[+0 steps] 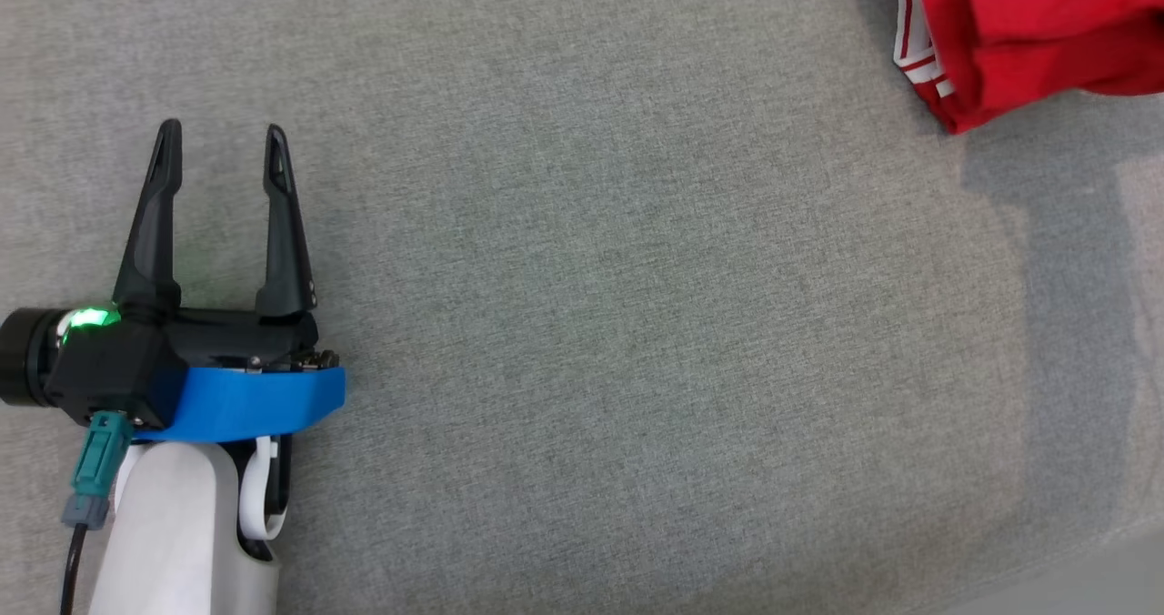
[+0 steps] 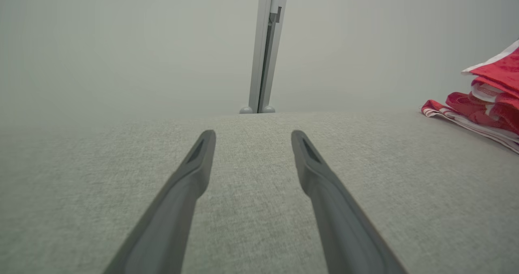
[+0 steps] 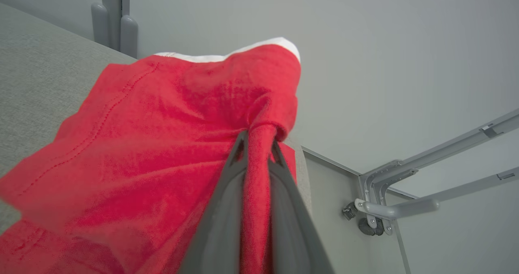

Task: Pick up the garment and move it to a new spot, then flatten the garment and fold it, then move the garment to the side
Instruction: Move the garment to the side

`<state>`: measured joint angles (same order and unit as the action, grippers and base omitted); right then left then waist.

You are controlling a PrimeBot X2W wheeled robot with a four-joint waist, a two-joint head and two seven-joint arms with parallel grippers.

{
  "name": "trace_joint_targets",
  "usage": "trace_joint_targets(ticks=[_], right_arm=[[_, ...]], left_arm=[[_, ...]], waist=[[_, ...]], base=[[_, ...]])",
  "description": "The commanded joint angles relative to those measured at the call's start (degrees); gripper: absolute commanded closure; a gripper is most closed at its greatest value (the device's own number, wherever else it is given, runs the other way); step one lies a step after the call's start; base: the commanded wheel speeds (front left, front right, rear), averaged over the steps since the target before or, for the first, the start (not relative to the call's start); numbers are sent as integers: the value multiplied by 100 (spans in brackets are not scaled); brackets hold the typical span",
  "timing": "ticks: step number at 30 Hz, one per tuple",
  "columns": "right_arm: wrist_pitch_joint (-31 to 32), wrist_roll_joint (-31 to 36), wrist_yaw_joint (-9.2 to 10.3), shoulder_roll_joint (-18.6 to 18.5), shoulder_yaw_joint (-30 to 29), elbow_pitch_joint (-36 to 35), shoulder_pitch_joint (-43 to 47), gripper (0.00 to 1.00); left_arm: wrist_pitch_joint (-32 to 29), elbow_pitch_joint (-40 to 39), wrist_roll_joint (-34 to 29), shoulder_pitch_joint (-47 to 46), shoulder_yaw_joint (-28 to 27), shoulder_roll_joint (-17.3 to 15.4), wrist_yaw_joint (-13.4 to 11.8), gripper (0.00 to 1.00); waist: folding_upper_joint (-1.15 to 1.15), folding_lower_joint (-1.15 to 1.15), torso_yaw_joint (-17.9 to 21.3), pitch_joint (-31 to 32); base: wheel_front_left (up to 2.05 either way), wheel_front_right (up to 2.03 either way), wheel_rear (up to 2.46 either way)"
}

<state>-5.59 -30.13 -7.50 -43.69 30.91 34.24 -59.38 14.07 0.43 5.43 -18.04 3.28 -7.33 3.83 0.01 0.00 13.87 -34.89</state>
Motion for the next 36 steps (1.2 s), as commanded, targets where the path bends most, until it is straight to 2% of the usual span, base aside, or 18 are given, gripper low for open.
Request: trace_joint_targets(ticks=[1, 4, 8, 16, 25, 26, 27, 28, 36], right_arm=[[0, -64, 1, -85, -3, 32, -156, 100], [4, -118, 1, -140, 65, 174, -319, 100], [74, -63, 1, -33, 261, 488, -591, 100], [234, 379, 2, 106, 265, 1697, -1114, 100], [78, 894, 2, 229, 215, 2840, -1662, 100], [37, 956, 2, 223, 203, 2945, -1722, 88], [-3, 996, 2, 246, 192, 3032, -1753, 53], [-44, 1029, 2, 284, 165, 3114, -1791, 0], [-366, 1207, 2, 420, 117, 3474, -2007, 0]], left_arm=[[-63, -84, -45, -140, 31, -43, -13, 0], [-142, -226, -49, -179, 61, -77, -7, 0], [-216, -367, -57, -252, 112, -112, 10, 0], [-255, -586, -18, -208, 124, -143, -58, 0], [-223, -573, 14, -234, 141, -160, -94, 0], [-220, -568, 23, -232, 138, -167, -104, 0], [-214, -564, 31, -230, 136, -172, -112, 0], [-207, -554, 38, -226, 130, -181, -117, 0], [-162, -473, 100, -213, 150, -159, -149, 0]], waist=[[-1, 0, 42, -77], [-1, 0, 69, -190], [-1, 0, 15, -315], [-1, 0, -204, -508], [-1, 0, -364, -641], [-1, 0, -373, -646], [-1, 0, -382, -649], [-1, 0, -388, -649], [-1, 0, -411, -512]], base=[[0, 0, 0], [0, 0, 0], [0, 0, 0], [0, 0, 0], [0, 0, 0], [0, 0, 0], [0, 0, 0], [0, 0, 0], [0, 0, 0]])
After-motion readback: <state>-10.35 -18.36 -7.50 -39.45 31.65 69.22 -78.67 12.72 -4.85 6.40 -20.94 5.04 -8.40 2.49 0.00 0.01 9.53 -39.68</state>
